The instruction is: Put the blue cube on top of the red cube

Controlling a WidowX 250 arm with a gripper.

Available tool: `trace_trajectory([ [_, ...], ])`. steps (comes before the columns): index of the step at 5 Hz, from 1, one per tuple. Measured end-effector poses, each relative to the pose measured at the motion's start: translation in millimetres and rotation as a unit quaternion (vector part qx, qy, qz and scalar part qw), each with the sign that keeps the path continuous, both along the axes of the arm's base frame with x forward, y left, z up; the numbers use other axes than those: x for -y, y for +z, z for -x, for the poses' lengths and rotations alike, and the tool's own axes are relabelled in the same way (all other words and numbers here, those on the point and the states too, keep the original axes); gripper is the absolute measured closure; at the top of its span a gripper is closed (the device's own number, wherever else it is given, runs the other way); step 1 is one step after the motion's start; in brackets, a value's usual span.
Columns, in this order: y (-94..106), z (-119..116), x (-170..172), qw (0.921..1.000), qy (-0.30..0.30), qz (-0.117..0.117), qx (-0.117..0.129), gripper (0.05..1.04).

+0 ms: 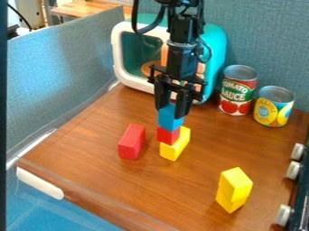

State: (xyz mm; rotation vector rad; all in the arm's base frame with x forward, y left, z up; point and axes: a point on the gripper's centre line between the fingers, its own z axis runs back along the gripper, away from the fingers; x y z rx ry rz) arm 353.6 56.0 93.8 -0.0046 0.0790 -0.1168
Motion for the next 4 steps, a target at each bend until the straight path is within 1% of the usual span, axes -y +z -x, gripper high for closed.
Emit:
trace_trajectory([
  [2,-2.1,-2.1,-1.0,1.0,0.002,-0.002,-0.005,0.555],
  [3,-0.9,-0.3,-6.2,0.9999,0.013,0.001,-0.008,0.485],
  [4,-1.4,0.5,-8.2,0.9997,0.017,0.006,-0.015,0.184],
])
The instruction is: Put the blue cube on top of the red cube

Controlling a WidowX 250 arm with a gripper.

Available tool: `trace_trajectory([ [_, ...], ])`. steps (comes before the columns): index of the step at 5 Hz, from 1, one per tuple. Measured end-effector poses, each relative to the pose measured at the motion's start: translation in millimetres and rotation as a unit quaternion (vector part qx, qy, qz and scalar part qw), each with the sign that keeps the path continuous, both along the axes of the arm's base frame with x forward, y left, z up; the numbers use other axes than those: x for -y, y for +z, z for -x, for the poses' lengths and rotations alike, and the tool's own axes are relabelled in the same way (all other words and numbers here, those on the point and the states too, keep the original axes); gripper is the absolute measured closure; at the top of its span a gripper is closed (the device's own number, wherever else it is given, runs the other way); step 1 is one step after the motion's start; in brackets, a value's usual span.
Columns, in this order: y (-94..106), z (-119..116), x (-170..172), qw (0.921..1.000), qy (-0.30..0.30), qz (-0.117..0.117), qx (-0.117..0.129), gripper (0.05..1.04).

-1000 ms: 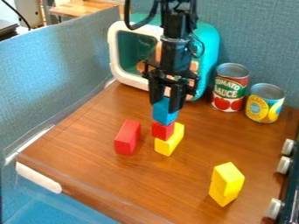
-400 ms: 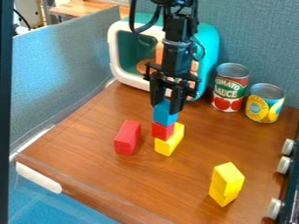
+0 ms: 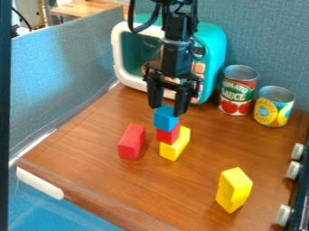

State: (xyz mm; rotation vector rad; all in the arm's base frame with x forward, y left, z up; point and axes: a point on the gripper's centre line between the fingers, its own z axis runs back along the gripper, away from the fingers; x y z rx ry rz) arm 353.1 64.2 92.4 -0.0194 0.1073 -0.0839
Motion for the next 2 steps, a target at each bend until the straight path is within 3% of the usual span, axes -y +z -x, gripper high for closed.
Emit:
trace_trajectory([
  [1,-1.5,1.4,-0.5,1.0,-0.001,-0.001,-0.006,0.073],
  [2,-2.0,1.8,0.4,1.0,0.003,0.0,-0.009,0.078],
])
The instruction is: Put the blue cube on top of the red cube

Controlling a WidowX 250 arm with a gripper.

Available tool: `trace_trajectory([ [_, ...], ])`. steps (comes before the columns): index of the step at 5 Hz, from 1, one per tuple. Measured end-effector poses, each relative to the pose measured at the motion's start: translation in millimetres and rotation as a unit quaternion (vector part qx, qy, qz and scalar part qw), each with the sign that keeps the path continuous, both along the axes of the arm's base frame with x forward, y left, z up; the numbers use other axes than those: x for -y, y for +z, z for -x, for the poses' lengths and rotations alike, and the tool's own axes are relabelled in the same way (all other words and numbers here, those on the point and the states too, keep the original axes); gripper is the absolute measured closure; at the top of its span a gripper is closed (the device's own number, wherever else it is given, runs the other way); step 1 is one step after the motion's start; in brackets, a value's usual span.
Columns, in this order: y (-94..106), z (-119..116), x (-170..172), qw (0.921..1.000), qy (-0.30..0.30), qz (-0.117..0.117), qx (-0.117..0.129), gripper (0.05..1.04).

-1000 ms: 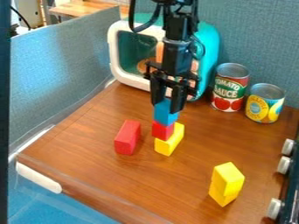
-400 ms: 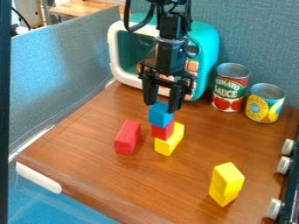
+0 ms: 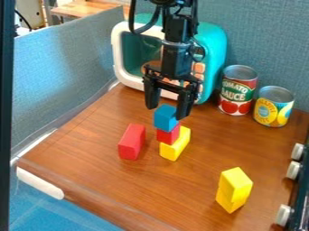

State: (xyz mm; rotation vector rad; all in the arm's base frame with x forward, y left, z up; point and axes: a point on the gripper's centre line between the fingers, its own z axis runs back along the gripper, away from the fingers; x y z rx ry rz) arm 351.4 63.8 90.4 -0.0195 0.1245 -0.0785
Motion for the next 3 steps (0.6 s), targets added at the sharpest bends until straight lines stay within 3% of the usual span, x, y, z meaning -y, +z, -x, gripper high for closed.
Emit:
trace_trajectory([
  [1,10.7,2.1,8.7,0.9999,-0.011,-0.01,0.008,0.083],
  [2,62.4,13.3,21.4,0.9959,-0.028,-0.036,0.077,0.083],
  [3,70.8,19.9,25.4,0.9945,-0.034,-0.058,0.08,0.083],
])
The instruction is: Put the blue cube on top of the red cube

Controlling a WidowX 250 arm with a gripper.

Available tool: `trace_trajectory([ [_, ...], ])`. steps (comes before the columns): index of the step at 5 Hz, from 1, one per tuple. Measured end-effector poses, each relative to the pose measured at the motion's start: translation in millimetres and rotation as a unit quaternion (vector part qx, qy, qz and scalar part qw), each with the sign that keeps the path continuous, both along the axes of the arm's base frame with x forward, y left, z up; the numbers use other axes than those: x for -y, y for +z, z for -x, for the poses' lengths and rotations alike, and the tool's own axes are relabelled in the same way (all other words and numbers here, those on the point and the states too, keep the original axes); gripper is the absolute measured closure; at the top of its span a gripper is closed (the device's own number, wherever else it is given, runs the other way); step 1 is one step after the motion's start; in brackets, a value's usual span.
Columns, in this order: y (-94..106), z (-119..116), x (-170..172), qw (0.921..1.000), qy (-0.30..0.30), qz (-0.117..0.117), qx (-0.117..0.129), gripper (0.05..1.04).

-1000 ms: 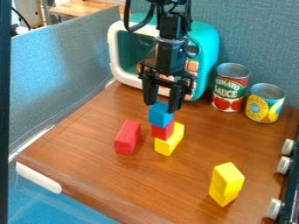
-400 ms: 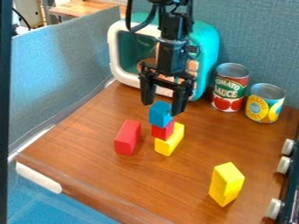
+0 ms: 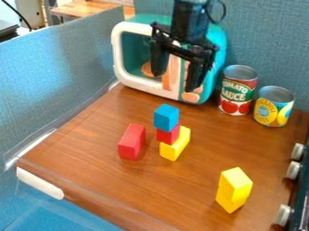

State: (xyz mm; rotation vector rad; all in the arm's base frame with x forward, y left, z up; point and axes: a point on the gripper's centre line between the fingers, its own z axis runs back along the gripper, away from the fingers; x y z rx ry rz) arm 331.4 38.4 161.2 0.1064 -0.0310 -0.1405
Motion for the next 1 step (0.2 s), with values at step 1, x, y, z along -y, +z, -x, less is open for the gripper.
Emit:
trace_trajectory([
  [1,-10.5,3.8,6.9,0.9993,-0.004,-0.007,-0.036,0.083],
])
